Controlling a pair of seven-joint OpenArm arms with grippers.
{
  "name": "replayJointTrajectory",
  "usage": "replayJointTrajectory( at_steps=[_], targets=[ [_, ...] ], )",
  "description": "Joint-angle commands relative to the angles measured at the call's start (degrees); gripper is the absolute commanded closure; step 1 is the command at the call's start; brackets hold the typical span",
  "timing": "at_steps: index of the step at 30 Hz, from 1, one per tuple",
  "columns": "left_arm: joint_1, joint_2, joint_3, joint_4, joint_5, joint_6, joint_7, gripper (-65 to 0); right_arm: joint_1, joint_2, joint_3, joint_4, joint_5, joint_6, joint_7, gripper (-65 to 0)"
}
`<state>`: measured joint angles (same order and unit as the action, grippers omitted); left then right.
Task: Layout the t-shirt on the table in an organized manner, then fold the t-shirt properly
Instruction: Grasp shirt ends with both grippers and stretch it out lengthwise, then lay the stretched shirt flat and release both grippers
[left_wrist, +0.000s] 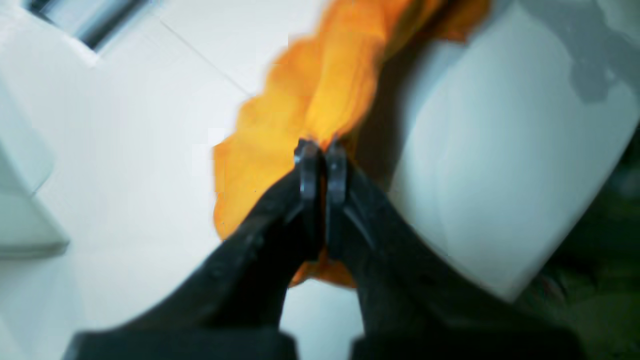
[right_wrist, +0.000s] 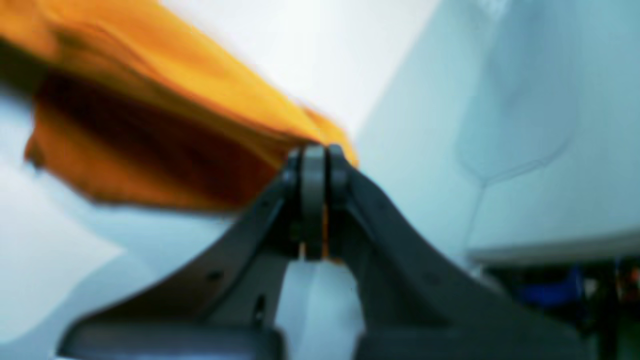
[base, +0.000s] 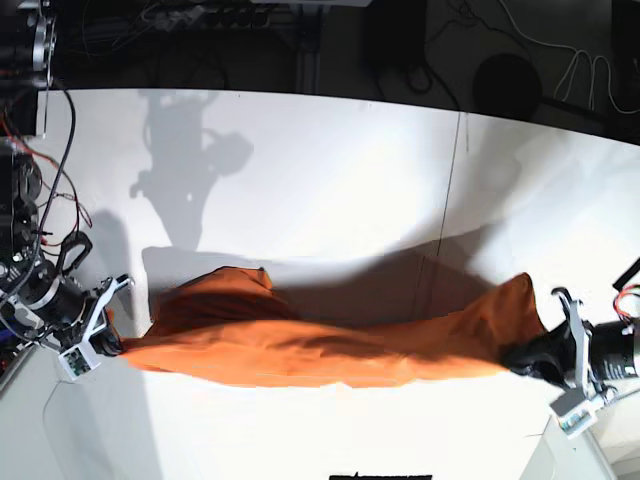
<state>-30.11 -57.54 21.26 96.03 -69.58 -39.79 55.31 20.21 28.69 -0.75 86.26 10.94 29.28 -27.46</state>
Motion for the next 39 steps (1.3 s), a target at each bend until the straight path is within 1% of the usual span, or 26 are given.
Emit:
replayJointTrajectory(
  at_steps=[1, 4, 7, 10, 13, 14, 15, 16, 17, 18, 19, 22, 24, 26, 28, 29, 30, 31, 34, 36, 38, 39],
  targets=[
    [1.86, -1.77, -0.7, 2.67, -0.22, -0.21, -0.59, 0.0, -1.95, 0.68, 1.07, 3.1, 1.09, 0.5, 1.53, 0.0],
    [10.78, -2.16, -0.7, 6.91, 1.97, -0.21, -0.61, 0.0, -11.37, -0.31, 3.96, 9.01, 1.03, 0.5, 1.51, 0.0],
    [17.99, -2.14, -0.7, 6.8, 3.08, -0.21, -0.61, 0.0, -19.26, -1.64, 7.85, 12.17, 1.09, 0.5, 1.7, 0.0],
    [23.3, -1.84, -0.7, 5.31, 5.53, -0.21, -0.66, 0.0, -24.85, -3.04, 10.69, 12.39, 1.49, 0.57, 2.34, 0.0],
    [26.12, -0.46, -0.7, 2.84, 6.73, -0.21, -0.66, 0.0, -28.09, -3.17, 10.91, 11.63, 3.34, 0.52, 2.36, 0.0],
    [26.53, 0.09, -0.7, 1.99, 7.32, -0.21, -0.66, 0.0, -28.65, -3.17, 10.91, 11.52, 3.63, 0.52, 2.36, -3.7],
    [26.64, 0.59, -0.7, 1.16, 7.76, -0.21, -0.66, -5.0, -29.05, -3.17, 10.93, 11.52, 3.63, 0.5, 2.32, -13.3],
    [26.62, 0.87, -0.7, 0.39, 7.74, -0.21, -0.66, -11.5, -29.2, -3.15, 10.93, 11.52, 3.63, 0.5, 2.34, -22.1],
    [26.6, 0.96, -0.7, -0.13, 7.67, -0.21, -0.7, -17.0, -29.14, -3.15, 10.95, 11.52, 3.63, 0.5, 2.32, -28.6],
    [26.6, 0.98, -0.72, -0.24, 7.74, -0.21, -0.66, -21.1, -29.11, -3.15, 11.15, 11.63, 3.65, 0.48, 2.38, -32.2],
    [26.6, 0.92, -0.72, -0.24, 7.69, -0.21, -0.59, -22.8, -28.96, -3.15, 11.5, 11.91, 3.85, 0.48, 2.71, -32.7],
    [26.47, 0.37, -1.16, 0.11, 7.43, -0.21, -0.57, -22.8, -27.8, -3.17, 14.01, 13.03, 6.71, -0.11, 3.23, -32.6],
    [26.47, 0.37, -2.84, 0.7, 6.49, -0.21, 0.15, -22.8, -26.14, -3.17, 16.52, 13.49, 9.55, -0.17, 3.23, -32.6],
    [26.47, 0.37, -5.46, 1.57, 4.11, -0.21, 0.9, -22.8, -23.91, -3.17, 19.04, 13.49, 11.58, -0.24, 3.21, -32.6],
    [26.47, 0.39, -8.85, 2.47, 2.16, -0.21, 0.72, -22.8, -21.35, -3.17, 20.5, 13.35, 12.46, -2.19, 3.23, -32.6],
    [26.45, 0.42, -10.82, 2.97, 1.84, -0.21, 0.11, -22.8, -19.96, -3.17, 20.57, 13.07, 12.41, -3.76, 3.21, -32.6],
    [26.45, 0.44, -12.87, 3.34, 1.86, -0.21, -0.98, -22.8, -18.51, -3.19, 20.55, 12.57, 12.39, -5.22, 3.21, -32.6],
    [26.45, 0.46, -14.88, 3.48, 1.88, -0.21, -2.23, -22.8, -16.98, -3.21, 20.39, 11.72, 12.41, -5.7, 3.23, -32.6],
    [26.45, 1.57, -19.23, 3.04, 2.8, -0.21, -3.65, -22.9, -11.87, -4.13, 19.65, 6.97, 11.19, -5.73, 3.23, -32.5],
    [26.45, 2.71, -19.78, 1.97, 3.08, -0.21, -4.13, -23.6, -7.76, -5.51, 18.47, 1.4, 10.45, -5.53, 3.23, -32.5],
    [26.47, 4.28, -19.41, 0.07, 3.28, -0.21, -4.57, -28.3, -3.41, -6.95, 16.46, -5.77, 10.01, -5.35, 3.23, -32.5],
    [26.49, 5.25, -19.32, -1.05, 3.43, -0.21, -4.55, -30.9, -1.44, -7.69, 15.21, -9.49, 9.57, -4.76, 3.21, -32.5]
  ],
)
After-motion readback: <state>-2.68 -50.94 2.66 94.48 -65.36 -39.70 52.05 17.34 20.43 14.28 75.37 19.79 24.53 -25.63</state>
